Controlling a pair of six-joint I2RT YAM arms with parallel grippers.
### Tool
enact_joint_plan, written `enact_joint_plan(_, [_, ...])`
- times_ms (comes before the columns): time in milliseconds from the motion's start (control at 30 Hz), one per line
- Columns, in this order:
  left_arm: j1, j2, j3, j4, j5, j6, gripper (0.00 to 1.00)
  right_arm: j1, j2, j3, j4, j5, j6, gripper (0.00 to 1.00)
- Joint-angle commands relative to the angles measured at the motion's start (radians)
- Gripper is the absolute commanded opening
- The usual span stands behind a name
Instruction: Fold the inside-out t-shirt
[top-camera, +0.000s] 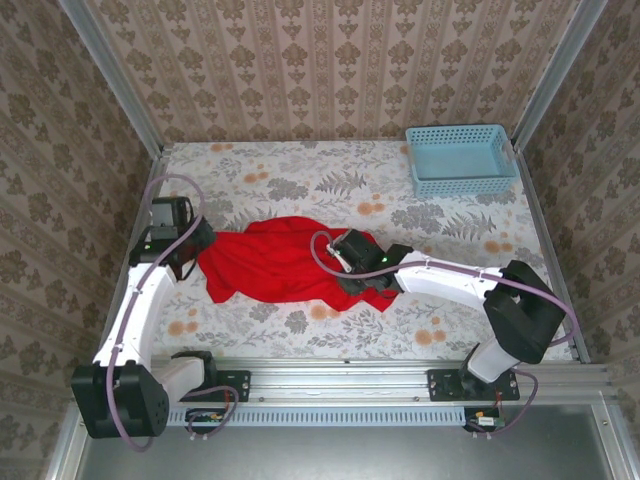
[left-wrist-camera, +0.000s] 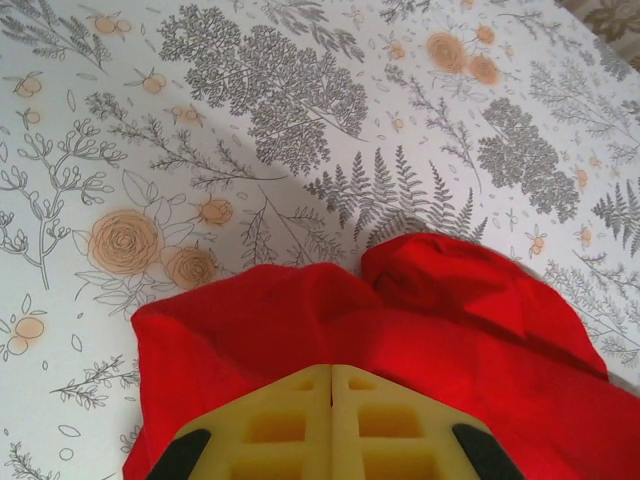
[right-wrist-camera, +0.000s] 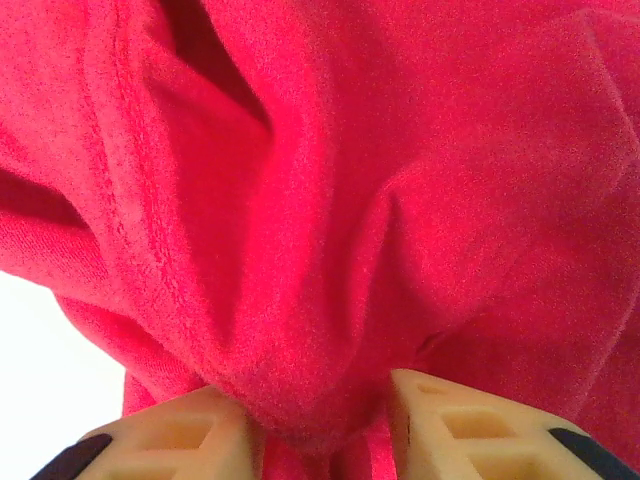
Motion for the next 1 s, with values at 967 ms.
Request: enact_joint_plan(967, [0.015, -0.005, 0.013, 0.022, 0.005, -0.003, 0.0, 0.068, 0.037, 0.136, -0.048, 0.385, -0.073, 0.38])
